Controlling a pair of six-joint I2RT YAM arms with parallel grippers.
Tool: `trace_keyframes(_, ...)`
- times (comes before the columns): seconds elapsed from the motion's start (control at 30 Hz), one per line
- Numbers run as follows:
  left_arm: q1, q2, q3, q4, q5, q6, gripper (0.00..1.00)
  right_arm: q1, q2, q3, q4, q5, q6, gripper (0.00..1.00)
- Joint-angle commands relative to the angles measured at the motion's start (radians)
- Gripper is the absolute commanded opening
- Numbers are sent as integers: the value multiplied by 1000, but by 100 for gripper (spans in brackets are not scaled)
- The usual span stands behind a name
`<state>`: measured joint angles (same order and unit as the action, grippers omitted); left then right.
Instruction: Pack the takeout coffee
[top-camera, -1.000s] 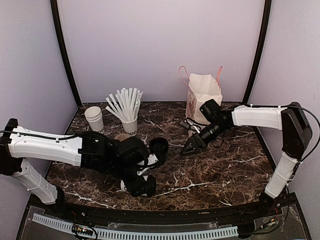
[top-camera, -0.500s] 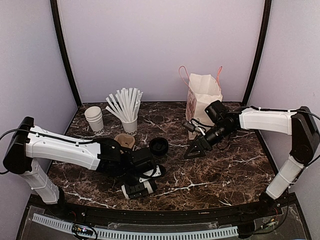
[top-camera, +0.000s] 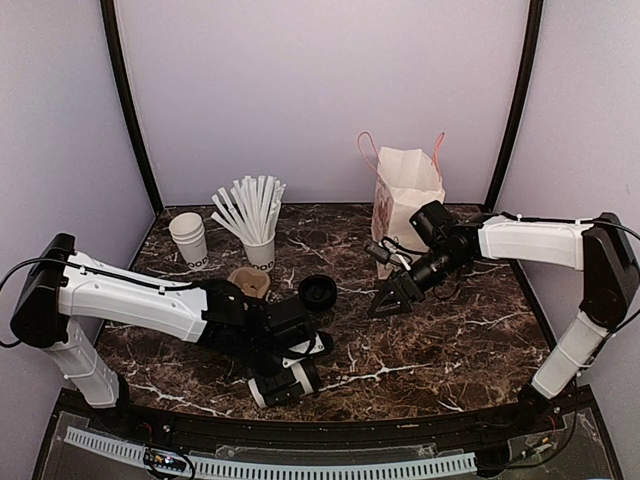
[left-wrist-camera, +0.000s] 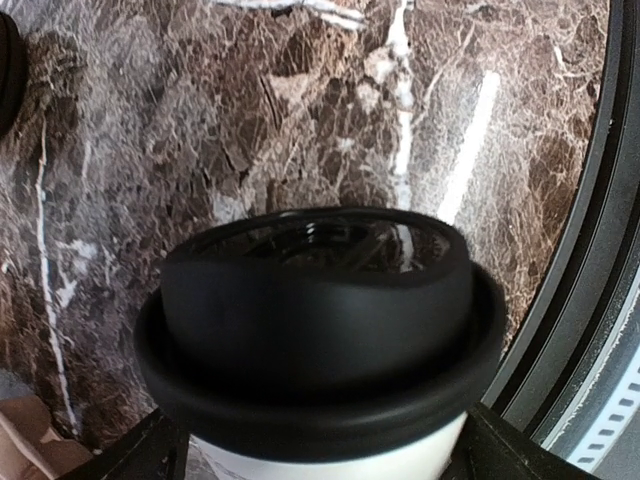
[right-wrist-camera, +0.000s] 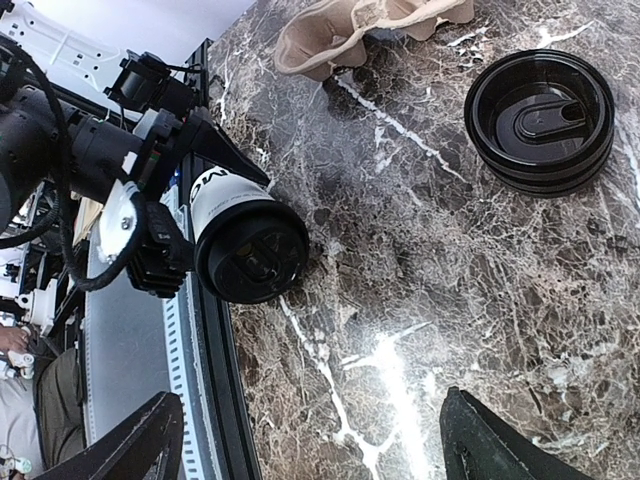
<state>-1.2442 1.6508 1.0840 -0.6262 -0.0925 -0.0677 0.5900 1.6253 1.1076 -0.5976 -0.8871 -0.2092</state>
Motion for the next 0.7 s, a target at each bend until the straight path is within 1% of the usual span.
trace_keyframes(0.0,16,-12,-31,5,30,-58,94,-1,19,12,21,-26,-9,91)
trace_keyframes(0.17,19,18,-30,11,39,-67,93,-1,21,14,21,-24,-10,91)
trace_keyframes(0.23,19,10,-31,36,41,-61,92,-1,24,13,21,-21,-11,90)
trace_keyframes(0.33,19,-2,-33,91,47,-37,86,-1,27,14,16,-21,-15,90)
trace_keyframes(0.43,19,-18,-25,135,23,-22,84,-1,22,19,7,-24,-24,89)
trace_keyframes(0.57,21,-45,-28,252,-19,22,82,-10,10,28,-16,-23,-43,89)
trace_keyframes(0.63,27,-50,-35,331,-51,38,81,-21,2,34,-27,-26,-52,89)
trace_keyframes(0.67,29,-52,-49,403,-79,44,81,-30,-2,38,-35,-30,-59,89)
